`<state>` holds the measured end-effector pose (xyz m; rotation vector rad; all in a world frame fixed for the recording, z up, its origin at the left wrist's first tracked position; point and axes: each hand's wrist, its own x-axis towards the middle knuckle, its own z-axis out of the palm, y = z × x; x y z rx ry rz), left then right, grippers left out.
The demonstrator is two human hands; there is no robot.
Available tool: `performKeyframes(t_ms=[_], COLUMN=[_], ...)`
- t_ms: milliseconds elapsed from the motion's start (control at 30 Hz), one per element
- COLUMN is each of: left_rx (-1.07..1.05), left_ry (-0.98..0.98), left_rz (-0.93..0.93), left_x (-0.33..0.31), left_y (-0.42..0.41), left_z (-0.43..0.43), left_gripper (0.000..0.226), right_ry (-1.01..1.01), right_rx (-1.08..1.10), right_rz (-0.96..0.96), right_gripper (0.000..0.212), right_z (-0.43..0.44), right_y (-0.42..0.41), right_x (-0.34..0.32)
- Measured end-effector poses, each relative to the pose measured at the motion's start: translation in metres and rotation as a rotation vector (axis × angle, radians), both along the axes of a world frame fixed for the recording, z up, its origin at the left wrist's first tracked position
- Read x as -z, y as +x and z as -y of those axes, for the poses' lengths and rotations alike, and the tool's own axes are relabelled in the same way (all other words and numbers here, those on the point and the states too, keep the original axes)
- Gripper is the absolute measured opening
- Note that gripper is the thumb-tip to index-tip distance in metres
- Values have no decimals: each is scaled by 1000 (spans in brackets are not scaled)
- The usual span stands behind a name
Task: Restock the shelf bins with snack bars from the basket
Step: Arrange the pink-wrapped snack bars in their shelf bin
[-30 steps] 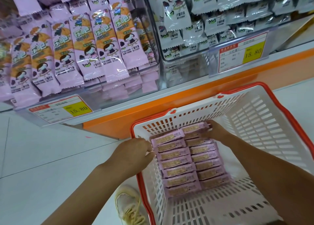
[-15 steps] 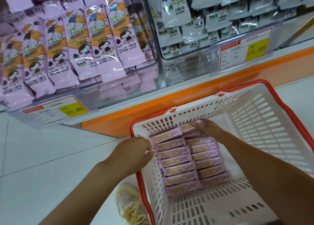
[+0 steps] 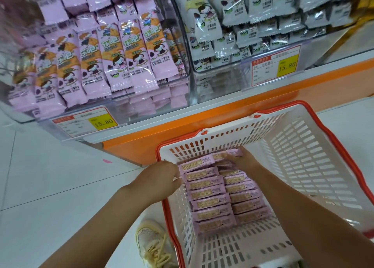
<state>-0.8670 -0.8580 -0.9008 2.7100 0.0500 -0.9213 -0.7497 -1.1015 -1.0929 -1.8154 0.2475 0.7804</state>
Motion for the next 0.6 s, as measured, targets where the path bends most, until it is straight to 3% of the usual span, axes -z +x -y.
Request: performKeyframes(t_ms=[100, 133, 233, 300, 367, 433, 533, 600], left_rx=[-12, -17, -38, -47, -72, -146, -372, -640], left_ry=[-13, -20, -37, -56, -102, -199, -481, -796], left_rz=[14, 17, 20, 17, 14, 12, -48, -194], left_x=[-3, -5, -8, -9, -9, -12, -24, -38], left_y=[-2, -3, -6, -8, -10, -11, -11, -12], left_z=[2, 2, 3, 3, 5, 9, 21, 32], left_gripper=[29, 29, 29, 29, 31, 32, 27, 41], right_ry=[174, 277, 565, 660, 597, 390, 264, 247], right_rx=[55, 19, -75, -53, -33, 91, 215, 192], right_rz=[-82, -138, -136, -118, -109, -59, 187, 310], right_gripper=[29, 35, 81, 79, 88, 88, 58, 43], right_z=[-1, 1, 12, 30, 34, 31, 25, 16], right_y=[-4, -7, -12, -14, -22, -34, -52, -65], right_x=[-9, -13, 12, 35, 9, -44, -112, -151])
